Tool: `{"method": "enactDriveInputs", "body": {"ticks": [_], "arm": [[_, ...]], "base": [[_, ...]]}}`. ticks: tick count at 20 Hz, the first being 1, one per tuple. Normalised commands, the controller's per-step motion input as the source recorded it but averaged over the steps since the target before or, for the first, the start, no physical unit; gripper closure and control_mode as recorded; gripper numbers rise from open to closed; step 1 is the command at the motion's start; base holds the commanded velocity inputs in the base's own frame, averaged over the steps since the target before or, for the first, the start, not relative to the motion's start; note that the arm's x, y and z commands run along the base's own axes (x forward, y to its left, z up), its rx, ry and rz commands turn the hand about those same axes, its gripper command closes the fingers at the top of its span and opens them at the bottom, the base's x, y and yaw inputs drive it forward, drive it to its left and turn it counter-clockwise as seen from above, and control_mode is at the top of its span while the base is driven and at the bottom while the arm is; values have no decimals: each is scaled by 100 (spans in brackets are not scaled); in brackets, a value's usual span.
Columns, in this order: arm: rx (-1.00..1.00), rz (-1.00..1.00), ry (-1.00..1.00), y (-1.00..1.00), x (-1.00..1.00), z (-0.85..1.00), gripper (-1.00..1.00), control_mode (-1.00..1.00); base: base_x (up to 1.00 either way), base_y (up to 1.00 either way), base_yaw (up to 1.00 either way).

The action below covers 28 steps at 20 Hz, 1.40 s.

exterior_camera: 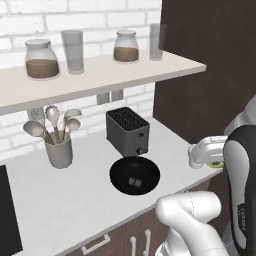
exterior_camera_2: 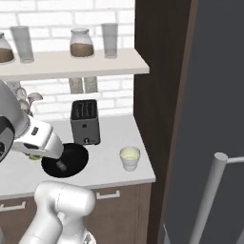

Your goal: Grab a lemon wedge from the fridge and one ice cube from the ice bowl, and put them in the glass of lemonade.

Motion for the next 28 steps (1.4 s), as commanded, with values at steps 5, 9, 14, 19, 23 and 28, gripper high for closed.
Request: {"method": "enactDriveInputs", "body": {"ticks": [5, 9, 14, 19, 23, 28], "arm": [[0, 0, 0, 0, 0, 0, 100, 100], [0, 0, 0, 0, 0, 0, 100, 100], [0, 0, 0, 0, 0, 0, 100, -100], [-1, -15, 0, 6, 0, 0, 100, -100], [-12, -19, -9, 10, 7, -17, 100, -100], [-7, -27, -5, -21, 80, -31, 100, -100]], "base": [[9, 0, -3], [0, 0, 0], [0, 0, 0], [0, 0, 0], [0, 0, 0], [0, 0, 0]]}}
